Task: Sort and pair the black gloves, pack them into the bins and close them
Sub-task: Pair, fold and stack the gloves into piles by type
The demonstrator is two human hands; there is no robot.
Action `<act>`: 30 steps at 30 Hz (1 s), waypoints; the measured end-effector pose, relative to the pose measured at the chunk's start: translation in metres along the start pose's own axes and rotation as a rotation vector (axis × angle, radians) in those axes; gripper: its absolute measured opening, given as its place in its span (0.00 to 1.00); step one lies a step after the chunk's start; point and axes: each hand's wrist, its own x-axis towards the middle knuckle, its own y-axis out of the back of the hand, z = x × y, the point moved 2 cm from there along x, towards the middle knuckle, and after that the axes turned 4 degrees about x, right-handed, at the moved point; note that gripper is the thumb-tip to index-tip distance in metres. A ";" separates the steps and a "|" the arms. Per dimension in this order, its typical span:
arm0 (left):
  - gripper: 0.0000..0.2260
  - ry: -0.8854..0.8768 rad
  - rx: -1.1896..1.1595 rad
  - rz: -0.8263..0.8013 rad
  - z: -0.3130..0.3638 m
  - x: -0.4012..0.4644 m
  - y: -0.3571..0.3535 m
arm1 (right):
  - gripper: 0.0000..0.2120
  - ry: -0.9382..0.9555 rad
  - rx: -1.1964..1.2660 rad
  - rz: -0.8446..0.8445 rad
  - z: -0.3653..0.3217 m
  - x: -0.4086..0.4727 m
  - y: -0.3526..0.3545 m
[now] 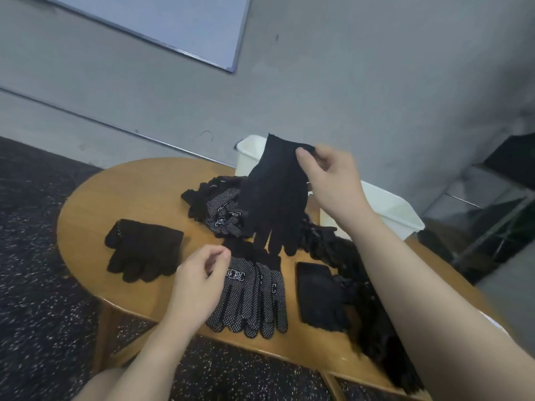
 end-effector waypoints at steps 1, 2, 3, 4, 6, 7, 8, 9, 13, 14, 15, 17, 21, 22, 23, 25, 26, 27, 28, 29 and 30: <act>0.12 0.040 -0.108 -0.049 0.007 -0.005 0.000 | 0.19 -0.004 0.008 -0.022 -0.002 -0.007 0.002; 0.19 0.080 -0.245 -0.104 0.014 -0.009 0.000 | 0.20 -0.008 0.006 -0.046 -0.004 -0.014 0.004; 0.26 0.102 -0.348 -0.144 0.020 -0.011 -0.001 | 0.21 -0.010 0.001 -0.073 -0.004 -0.020 0.004; 0.29 0.091 -0.404 -0.161 0.027 -0.011 -0.002 | 0.22 -0.011 0.000 -0.098 -0.004 -0.027 0.004; 0.30 0.053 -0.445 -0.191 0.041 -0.009 -0.001 | 0.24 -0.014 0.005 -0.143 -0.005 -0.039 0.003; 0.28 0.051 -0.485 -0.220 0.046 -0.007 0.000 | 0.24 -0.016 0.013 -0.162 -0.005 -0.045 0.002; 0.27 0.064 -0.547 -0.260 0.049 -0.005 0.001 | 0.24 -0.019 0.028 -0.178 -0.005 -0.049 0.001; 0.25 0.084 -0.614 -0.311 0.050 -0.004 0.001 | 0.24 -0.024 0.047 -0.187 -0.004 -0.053 0.000; 0.19 0.126 -0.693 -0.444 0.044 -0.007 0.002 | 0.21 -0.085 0.185 -0.169 0.013 -0.066 -0.005; 0.17 0.131 -0.681 -0.441 0.041 -0.009 0.003 | 0.21 -0.093 0.217 -0.160 0.020 -0.068 -0.007; 0.16 0.140 -0.662 -0.426 0.038 -0.010 0.003 | 0.20 -0.103 0.239 -0.155 0.026 -0.071 -0.010; 0.14 0.168 -0.594 -0.376 0.031 -0.013 0.003 | 0.21 -0.132 0.271 -0.168 0.039 -0.076 -0.018; 0.14 0.201 -0.502 -0.236 0.009 -0.010 0.013 | 0.08 -0.251 0.388 -0.150 0.073 -0.086 -0.046; 0.16 0.196 -0.504 -0.193 0.006 -0.007 0.017 | 0.06 -0.265 0.402 -0.131 0.081 -0.089 -0.053; 0.18 0.187 -0.492 -0.153 0.004 -0.005 0.021 | 0.04 -0.267 0.397 -0.115 0.089 -0.092 -0.060; 0.19 0.152 -0.430 -0.104 0.003 -0.001 0.025 | 0.03 -0.257 0.390 -0.103 0.102 -0.095 -0.075; 0.18 0.130 -0.397 -0.094 0.004 0.001 0.026 | 0.04 -0.247 0.396 -0.109 0.106 -0.096 -0.083; 0.17 0.107 -0.365 -0.089 0.005 0.001 0.026 | 0.04 -0.232 0.408 -0.124 0.109 -0.097 -0.091; 0.17 0.086 -0.337 -0.081 0.006 0.002 0.026 | 0.04 -0.215 0.423 -0.146 0.109 -0.098 -0.098; 0.18 0.063 -0.311 -0.069 0.007 0.003 0.025 | 0.05 -0.195 0.430 -0.169 0.108 -0.098 -0.104; 0.19 0.038 -0.284 -0.064 0.007 0.004 0.024 | 0.05 -0.173 0.423 -0.185 0.108 -0.097 -0.108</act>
